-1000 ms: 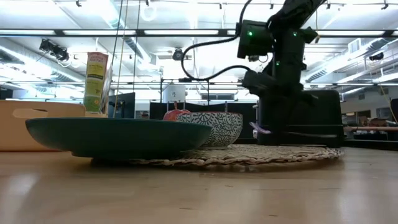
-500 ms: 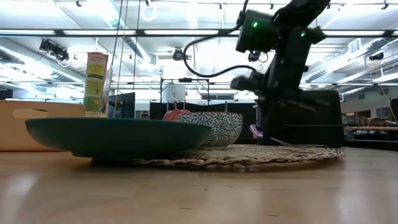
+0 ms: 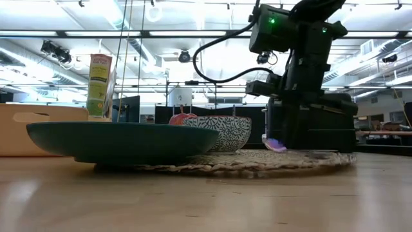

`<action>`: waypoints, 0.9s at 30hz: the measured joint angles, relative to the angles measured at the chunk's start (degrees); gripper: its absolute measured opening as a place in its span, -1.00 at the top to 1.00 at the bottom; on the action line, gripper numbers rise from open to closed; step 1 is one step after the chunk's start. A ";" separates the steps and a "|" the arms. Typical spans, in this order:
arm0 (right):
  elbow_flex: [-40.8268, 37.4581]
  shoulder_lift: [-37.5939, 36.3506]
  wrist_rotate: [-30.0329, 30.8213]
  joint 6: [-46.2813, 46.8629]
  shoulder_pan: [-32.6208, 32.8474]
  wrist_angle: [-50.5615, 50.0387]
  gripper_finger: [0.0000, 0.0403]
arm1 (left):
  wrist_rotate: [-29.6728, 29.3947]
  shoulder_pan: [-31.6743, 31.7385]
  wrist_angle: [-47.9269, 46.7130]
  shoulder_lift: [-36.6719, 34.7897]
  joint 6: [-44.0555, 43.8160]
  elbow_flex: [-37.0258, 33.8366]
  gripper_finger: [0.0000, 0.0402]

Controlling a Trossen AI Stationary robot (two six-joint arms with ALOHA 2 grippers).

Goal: Arrange a breakfast setting
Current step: Put the blue spoon to the right of the red bowl on the brown table mat, then put the brown cup of milk to the top of the blue spoon on the brown table mat

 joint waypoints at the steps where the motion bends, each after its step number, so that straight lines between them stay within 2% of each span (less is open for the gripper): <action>1: 0.00 0.00 0.30 -0.62 0.02 -0.01 0.73 | 0.09 -0.61 -0.80 0.00 -1.58 0.93 -0.26; 7: 0.13 -0.17 2.22 -2.32 -0.26 -0.14 0.55 | 4.59 -4.31 -3.00 0.22 -12.19 4.35 -0.26; 12: 3.00 -1.66 9.47 -11.12 1.13 0.04 0.46 | 5.97 -10.70 -2.85 0.22 -20.53 4.78 -0.26; 17: 6.48 -2.34 17.81 -18.65 3.93 0.45 0.45 | 6.09 -16.02 -2.91 1.02 -30.73 4.78 -0.26; 21: 7.41 -2.34 21.92 -21.27 4.79 2.14 0.45 | 13.97 -17.94 -6.39 3.42 -46.83 4.80 -0.26; 27: 7.41 -2.39 27.82 -27.60 4.93 5.52 0.45 | 24.34 -21.43 -18.18 9.03 -69.97 4.78 -0.26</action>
